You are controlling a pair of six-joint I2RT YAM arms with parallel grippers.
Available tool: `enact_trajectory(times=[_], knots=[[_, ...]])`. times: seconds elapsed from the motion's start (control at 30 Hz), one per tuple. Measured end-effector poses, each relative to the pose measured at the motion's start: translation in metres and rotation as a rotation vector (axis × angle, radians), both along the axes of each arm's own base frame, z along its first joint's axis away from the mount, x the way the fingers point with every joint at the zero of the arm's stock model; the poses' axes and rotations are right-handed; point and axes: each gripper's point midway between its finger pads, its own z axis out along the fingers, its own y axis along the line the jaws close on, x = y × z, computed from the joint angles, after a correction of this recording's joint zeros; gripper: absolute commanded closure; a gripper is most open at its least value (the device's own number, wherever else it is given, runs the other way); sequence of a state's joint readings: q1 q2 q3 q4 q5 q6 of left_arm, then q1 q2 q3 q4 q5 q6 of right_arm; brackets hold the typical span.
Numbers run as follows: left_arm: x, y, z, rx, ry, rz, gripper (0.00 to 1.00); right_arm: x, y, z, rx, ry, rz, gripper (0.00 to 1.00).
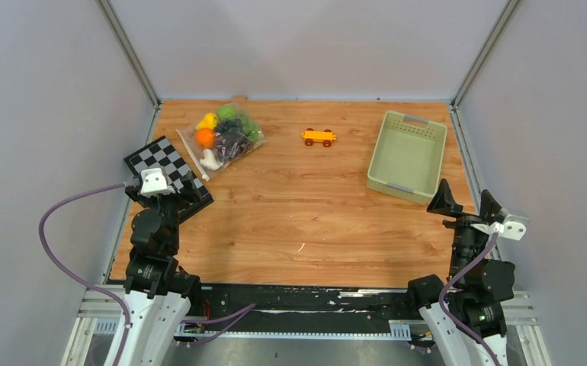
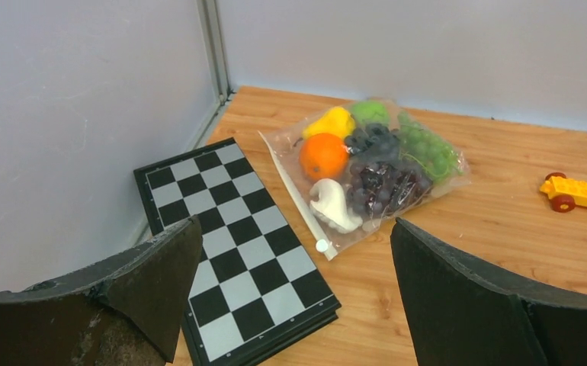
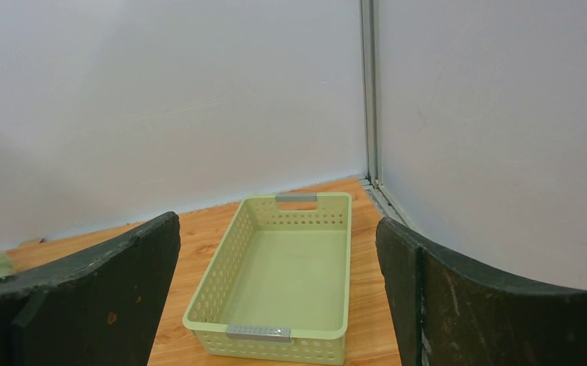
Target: Open the zip-top bag and remove the fake food
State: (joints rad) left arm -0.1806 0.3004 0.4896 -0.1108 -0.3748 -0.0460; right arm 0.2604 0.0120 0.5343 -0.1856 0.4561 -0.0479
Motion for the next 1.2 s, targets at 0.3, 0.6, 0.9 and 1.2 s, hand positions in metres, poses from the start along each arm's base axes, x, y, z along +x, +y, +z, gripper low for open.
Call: enact_trajectory(times=[0.3, 0.6, 0.9, 1.2], knots=[[0.038, -0.012, -0.001, -0.068, 0.206, -0.003, 0.00, 0.001, 0.004, 0.000, 0.005, 0.000, 0.020, 0.00], [0.108, -0.036, -0.073, -0.143, 0.567, 0.019, 0.00, 0.001, 0.009, 0.000, 0.002, 0.000, 0.047, 0.00], [0.157, -0.030, -0.168, -0.256, 0.766, 0.140, 0.05, 0.002, 0.014, 0.001, -0.010, -0.003, 0.077, 0.00], [0.204, 0.004, -0.212, -0.567, 0.689, 0.174, 0.12, 0.005, 0.018, -0.003, -0.019, 0.004, 0.091, 0.00]])
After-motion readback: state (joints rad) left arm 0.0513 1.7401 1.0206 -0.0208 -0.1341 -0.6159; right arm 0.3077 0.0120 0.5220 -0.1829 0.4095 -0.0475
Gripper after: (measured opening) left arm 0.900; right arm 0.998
